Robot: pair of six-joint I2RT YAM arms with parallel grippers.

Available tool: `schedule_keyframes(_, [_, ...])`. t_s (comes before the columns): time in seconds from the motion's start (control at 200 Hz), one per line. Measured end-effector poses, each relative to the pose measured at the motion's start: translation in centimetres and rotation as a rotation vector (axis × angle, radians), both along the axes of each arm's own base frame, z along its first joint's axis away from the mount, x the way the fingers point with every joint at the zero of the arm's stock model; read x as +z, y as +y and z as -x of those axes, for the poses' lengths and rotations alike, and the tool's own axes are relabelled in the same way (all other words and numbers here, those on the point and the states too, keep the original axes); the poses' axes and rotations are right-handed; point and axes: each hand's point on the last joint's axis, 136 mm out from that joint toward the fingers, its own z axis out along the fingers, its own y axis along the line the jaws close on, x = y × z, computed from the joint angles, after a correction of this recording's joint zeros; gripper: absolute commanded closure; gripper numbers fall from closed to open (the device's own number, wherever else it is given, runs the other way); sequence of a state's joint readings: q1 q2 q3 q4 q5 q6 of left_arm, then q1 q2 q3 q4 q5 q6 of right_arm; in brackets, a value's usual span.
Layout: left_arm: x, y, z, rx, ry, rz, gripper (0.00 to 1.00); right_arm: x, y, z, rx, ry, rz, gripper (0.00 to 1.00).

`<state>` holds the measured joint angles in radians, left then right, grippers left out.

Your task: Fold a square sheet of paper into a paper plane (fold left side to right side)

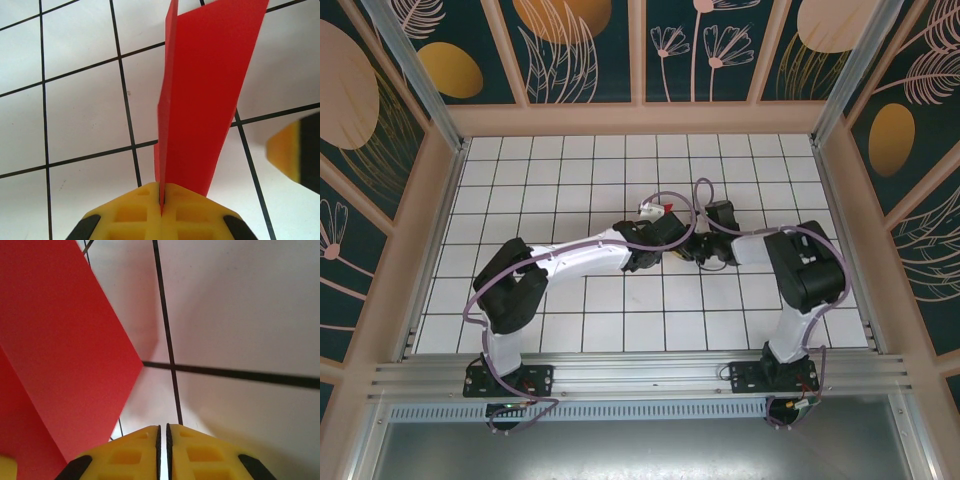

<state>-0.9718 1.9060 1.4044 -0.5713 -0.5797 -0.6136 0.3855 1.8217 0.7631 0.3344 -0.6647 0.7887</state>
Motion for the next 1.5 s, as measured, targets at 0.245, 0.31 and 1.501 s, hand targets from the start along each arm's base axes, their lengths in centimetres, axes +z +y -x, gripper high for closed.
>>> schedule_keyframes(0.245, [-0.2, -0.7, 0.1, -0.012, 0.013, 0.039, 1.0, 0.1, 2.0, -1.9, -0.001, -0.013, -0.054, 0.88])
schedule_keyframes(0.31, [-0.4, -1.1, 0.2, -0.021, 0.022, 0.059, 1.0, 0.0, 2.2, -2.2, -0.003, -0.016, -0.062, 0.88])
schedule_keyframes(1.501, [-4.8, -5.7, 1.4, -0.118, 0.158, 0.228, 1.0, -0.2, -4.1, -6.7, -0.086, -0.034, -0.04, 0.7])
